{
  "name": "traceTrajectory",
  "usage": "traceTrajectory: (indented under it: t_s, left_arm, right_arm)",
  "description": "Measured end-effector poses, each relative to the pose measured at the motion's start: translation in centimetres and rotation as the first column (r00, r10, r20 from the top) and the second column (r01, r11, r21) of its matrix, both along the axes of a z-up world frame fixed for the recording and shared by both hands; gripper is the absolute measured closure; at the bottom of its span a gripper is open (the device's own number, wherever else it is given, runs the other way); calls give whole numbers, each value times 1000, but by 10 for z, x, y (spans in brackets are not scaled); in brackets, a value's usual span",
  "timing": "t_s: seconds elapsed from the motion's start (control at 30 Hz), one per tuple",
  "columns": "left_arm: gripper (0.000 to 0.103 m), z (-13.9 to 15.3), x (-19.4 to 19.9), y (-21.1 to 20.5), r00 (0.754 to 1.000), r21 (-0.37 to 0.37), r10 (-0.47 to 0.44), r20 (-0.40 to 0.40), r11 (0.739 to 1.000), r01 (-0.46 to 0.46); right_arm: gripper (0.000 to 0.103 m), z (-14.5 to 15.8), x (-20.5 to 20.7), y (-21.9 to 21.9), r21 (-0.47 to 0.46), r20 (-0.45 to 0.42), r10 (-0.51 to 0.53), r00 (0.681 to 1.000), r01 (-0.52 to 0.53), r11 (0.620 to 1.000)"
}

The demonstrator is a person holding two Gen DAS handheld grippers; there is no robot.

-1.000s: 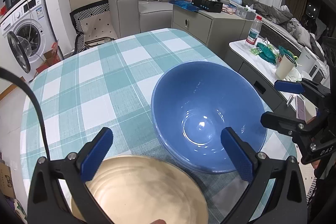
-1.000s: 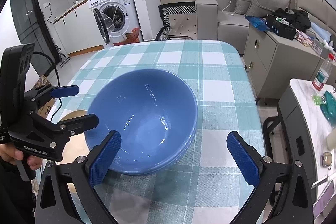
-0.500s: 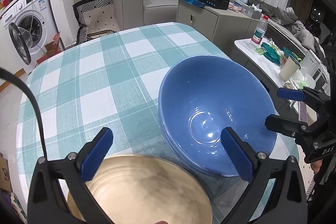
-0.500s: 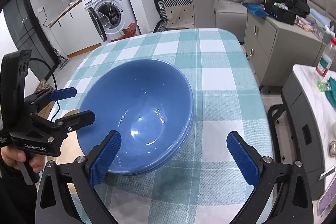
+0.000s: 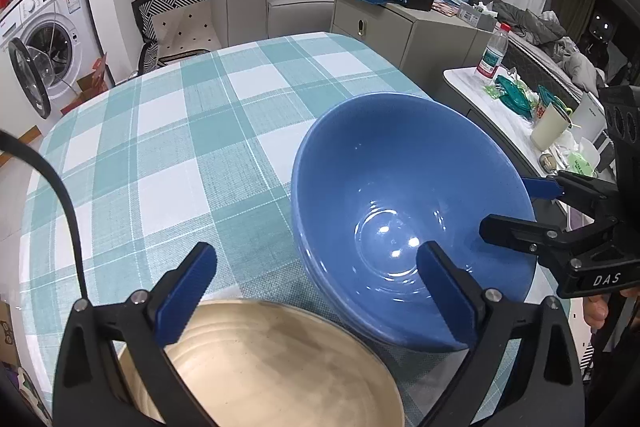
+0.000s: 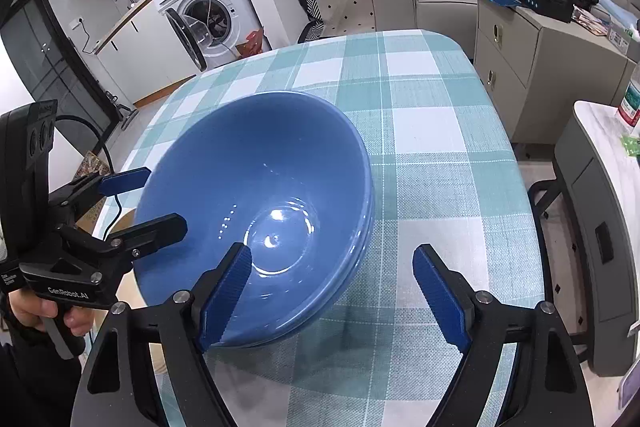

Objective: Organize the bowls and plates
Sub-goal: 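Close both grippers on the rim of the blue bowl stack, then lift the gripped blue bowl stack and carry it over the cream plates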

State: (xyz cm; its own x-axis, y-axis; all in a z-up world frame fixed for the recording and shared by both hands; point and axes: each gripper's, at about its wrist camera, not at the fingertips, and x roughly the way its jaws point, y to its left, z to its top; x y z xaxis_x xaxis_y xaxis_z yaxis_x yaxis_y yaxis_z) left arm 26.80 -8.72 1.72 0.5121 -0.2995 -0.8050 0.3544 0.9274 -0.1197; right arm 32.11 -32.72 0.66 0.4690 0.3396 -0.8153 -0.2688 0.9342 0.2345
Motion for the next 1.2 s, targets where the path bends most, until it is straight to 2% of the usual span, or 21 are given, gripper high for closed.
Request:
traceTrajectory:
  t_s: [0.13, 0.33, 0.4, 0.57, 0.77, 1.2]
  left_arm:
    - [20, -4, 2, 0, 1000, -11, -9, -23, 1000, 8]
    - [30, -7, 2, -2, 999, -21, -22, -38, 1000, 22]
    - [43, -8, 2, -2, 998, -35, -29, -52, 999, 28]
    - [55, -9, 1, -5, 997, -43, -49, -63, 998, 46]
    - [60, -7, 0, -7, 997, -42, -60, -57, 997, 57]
    - [65, -7, -2, -9, 997, -3, -53, -49, 999, 53]
  right_arm:
    - [21, -2, 0, 0, -7, -3, 5, 1000, -5, 1000]
    - [33, -5, 2, 3, -13, -14, 17, 1000, -17, 1000]
    - [36, -5, 2, 4, -14, -17, 22, 1000, -22, 1000]
    - [44, -5, 1, 9, -20, -17, 39, 999, -40, 999]
    - [53, -4, -1, 14, -34, -9, 55, 998, -55, 998]
    - [57, -3, -3, 16, -71, 3, 45, 999, -45, 996]
